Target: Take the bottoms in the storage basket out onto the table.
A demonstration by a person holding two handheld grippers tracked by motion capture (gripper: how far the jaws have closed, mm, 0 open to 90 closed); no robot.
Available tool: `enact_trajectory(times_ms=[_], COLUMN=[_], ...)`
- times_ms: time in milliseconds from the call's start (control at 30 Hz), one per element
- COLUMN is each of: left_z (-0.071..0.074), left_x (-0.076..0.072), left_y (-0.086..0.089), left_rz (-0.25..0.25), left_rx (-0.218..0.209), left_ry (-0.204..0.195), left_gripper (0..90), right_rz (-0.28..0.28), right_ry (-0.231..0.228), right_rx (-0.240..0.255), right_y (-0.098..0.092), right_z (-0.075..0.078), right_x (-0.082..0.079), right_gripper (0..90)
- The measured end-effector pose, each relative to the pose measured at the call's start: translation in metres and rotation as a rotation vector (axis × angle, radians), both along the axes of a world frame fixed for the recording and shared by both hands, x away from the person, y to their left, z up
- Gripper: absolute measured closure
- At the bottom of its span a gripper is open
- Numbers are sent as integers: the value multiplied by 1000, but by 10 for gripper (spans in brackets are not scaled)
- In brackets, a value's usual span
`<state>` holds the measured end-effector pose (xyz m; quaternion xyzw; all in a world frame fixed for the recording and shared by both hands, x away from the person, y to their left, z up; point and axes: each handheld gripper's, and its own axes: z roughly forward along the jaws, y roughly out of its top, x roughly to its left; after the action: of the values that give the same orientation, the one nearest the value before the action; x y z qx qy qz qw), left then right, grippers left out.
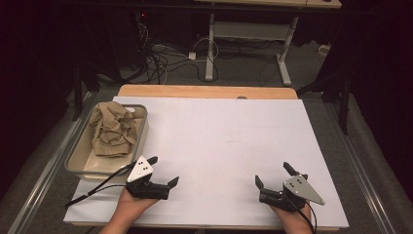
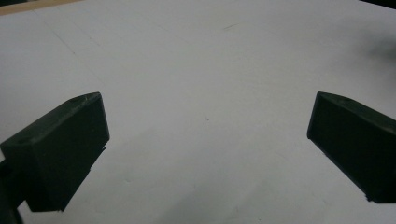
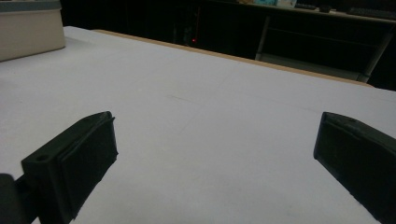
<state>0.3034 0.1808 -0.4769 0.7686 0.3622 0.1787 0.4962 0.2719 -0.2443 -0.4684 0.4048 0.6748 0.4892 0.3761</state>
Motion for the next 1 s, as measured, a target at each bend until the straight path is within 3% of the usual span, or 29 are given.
enact_trajectory(times_ms=[233, 333, 467, 600, 767, 1000], left_z=[1, 5, 11, 17, 26, 37], left_x=[0, -2, -4, -6, -11, -17], left_y=[-1, -1, 0, 0, -3, -2], left_rz=[-14, -19, -18, -10, -65, -84], left_rx=[29, 40, 23, 47, 34, 12], left_ry=[23, 17, 15, 6, 2, -12], left_gripper=[0, 0, 0, 0, 0, 0], right_rz=[7, 9, 10, 8, 13, 17], right_ry=[9, 13, 12, 11, 10, 12], right_rx=[0, 0, 5, 6, 4, 1], right_y=[0, 1, 1, 2, 3, 4], right_z=[-1, -2, -1, -1, -1, -2], right_x=[1, 1, 2, 2, 2, 2], right_gripper=[4, 4, 4, 4, 4, 4])
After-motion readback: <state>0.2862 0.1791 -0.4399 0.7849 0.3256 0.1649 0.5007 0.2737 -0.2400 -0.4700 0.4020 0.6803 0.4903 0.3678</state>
